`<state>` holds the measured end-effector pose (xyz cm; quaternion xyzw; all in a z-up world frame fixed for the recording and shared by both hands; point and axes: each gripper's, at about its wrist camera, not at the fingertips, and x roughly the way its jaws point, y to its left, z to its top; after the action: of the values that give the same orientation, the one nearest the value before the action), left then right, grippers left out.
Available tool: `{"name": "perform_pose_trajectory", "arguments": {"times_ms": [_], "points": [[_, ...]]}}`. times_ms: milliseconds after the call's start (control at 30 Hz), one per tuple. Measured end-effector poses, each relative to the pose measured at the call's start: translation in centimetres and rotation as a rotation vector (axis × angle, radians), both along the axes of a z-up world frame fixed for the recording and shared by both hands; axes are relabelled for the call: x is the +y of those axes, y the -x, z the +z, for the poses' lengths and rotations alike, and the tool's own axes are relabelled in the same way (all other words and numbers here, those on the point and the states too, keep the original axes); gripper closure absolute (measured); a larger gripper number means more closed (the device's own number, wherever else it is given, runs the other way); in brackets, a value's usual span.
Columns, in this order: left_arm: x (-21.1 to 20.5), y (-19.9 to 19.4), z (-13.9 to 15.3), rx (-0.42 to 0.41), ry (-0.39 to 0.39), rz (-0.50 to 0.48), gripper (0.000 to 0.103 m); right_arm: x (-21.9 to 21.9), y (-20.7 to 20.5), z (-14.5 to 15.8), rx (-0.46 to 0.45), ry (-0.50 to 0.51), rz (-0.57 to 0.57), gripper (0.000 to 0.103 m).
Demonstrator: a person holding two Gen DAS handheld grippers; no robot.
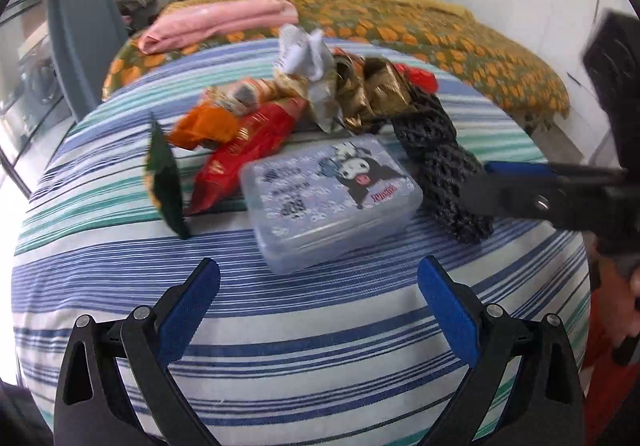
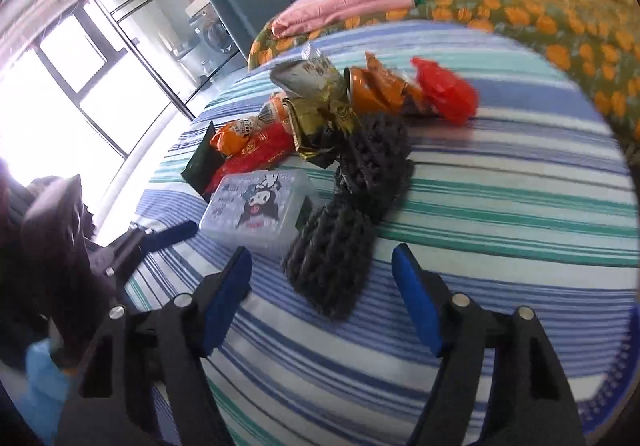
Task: Collect trash
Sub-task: 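Move both tools back over the table toward the remaining trash, then grasp the cartoon plastic box with the left tool while the right tool grasps the black mesh net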
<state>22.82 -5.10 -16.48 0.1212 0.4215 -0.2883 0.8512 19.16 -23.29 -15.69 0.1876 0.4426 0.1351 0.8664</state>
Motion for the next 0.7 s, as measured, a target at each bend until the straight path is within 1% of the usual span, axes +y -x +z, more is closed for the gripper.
{"name": "perform_pose_trajectory", "arguments": {"times_ms": [33,100,133,267,333,433,467,500,533,567,600,667,700], "points": [[-0.2,-0.1,0.0,0.002,0.004,-0.008,0.005,0.0,-0.4,-0.3,0.016,-0.012,0.006,0.045],[-0.4,0.1,0.1,-0.002,0.02,-0.027,0.005,-0.5,-0.8,-0.8,0.046,-0.011,0.003,0.052],[-0.5,0.1,0.1,-0.001,0.031,-0.041,0.005,-0.9,-0.5,-0.9,0.051,-0.009,0.0,0.053],[-1.9,0.3,0.2,0.02,0.067,-0.094,0.005,-3.8,1.1,-0.6,0.038,-0.017,-0.035,0.053],[-2.6,0.8,0.3,0.041,0.096,-0.126,0.005,-5.5,1.9,-0.2,0.028,0.002,-0.073,0.053],[-3.9,2.2,0.2,0.116,0.144,-0.224,0.005,-7.3,2.4,-0.2,0.033,0.078,-0.113,0.053],[-4.3,2.9,0.2,0.149,0.151,-0.278,0.005,-7.8,2.6,-0.4,0.04,0.102,-0.125,0.053],[-4.6,3.7,0.2,0.163,0.149,-0.324,0.005,-8.3,2.8,-0.5,0.044,0.12,-0.138,0.053],[-4.7,4.3,0.5,0.155,0.141,-0.35,0.005,-8.6,3.1,-0.6,0.045,0.133,-0.147,0.053],[-4.5,4.9,1.1,0.112,0.13,-0.351,0.005,-8.9,3.3,-0.6,0.042,0.141,-0.151,0.053],[-4.4,5.0,1.6,0.082,0.128,-0.33,0.005,-9.0,3.7,-0.7,0.035,0.148,-0.151,0.052],[-3.8,4.1,2.9,0.032,0.133,-0.247,0.005,-8.9,4.5,-0.8,0.016,0.154,-0.149,0.052],[-3.8,3.6,3.3,0.008,0.122,-0.216,0.005,-8.6,5.0,-0.9,0.007,0.154,-0.143,0.052]]}}
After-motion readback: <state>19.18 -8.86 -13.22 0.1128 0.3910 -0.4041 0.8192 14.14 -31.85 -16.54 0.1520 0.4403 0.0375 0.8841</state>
